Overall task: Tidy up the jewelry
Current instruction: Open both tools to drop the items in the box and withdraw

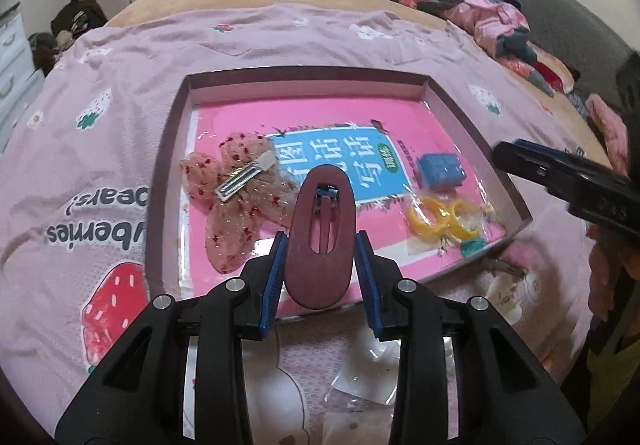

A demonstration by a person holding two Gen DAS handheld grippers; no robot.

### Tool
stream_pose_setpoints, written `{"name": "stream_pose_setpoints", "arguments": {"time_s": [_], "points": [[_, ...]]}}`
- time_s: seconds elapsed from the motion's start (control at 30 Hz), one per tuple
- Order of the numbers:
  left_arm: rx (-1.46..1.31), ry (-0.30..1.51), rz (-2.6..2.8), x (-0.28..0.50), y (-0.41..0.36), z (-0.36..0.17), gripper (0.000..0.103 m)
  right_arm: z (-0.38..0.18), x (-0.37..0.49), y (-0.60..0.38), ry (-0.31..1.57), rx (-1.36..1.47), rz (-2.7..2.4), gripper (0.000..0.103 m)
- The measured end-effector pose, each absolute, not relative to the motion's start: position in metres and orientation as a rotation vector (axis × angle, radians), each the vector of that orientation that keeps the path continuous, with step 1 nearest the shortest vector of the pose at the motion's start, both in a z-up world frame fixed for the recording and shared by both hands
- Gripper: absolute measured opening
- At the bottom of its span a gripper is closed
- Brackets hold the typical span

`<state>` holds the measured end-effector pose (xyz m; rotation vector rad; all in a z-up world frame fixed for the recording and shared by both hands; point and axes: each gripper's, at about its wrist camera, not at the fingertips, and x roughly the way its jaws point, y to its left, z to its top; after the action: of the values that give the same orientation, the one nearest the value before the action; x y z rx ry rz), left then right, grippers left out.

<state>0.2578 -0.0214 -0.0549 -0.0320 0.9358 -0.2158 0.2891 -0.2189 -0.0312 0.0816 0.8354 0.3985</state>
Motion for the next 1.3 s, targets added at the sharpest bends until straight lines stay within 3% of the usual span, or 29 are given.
{"name": "stream_pose_setpoints", "arguments": {"time_s": [0.43,0.6,1.0,1.07,1.17,1.3], "points": [[-0.091,0.907,-0.171,0.259,-0.002,-0.046,0.027,-0.004,0.257,-0.240,0.761,0.132,0.377,0.072],[-0.116,0.878,-0.169,0.249,0.004,-0.029,0.027,0.016,0.235,-0.251,0.692,0.140,0.354,0.084],[-0.183,0.744,-0.163,0.201,0.015,0.028,0.063,0.060,0.184,-0.267,0.570,0.128,0.353,0.097],[-0.200,0.719,-0.166,0.191,0.017,0.036,0.078,0.064,0.177,-0.267,0.559,0.124,0.355,0.097],[-0.216,0.684,-0.170,0.177,0.018,0.046,0.090,0.071,0.167,-0.269,0.543,0.125,0.358,0.098],[-0.217,0.660,-0.174,0.164,0.018,0.055,0.093,0.078,0.155,-0.271,0.527,0.122,0.356,0.098]]}}
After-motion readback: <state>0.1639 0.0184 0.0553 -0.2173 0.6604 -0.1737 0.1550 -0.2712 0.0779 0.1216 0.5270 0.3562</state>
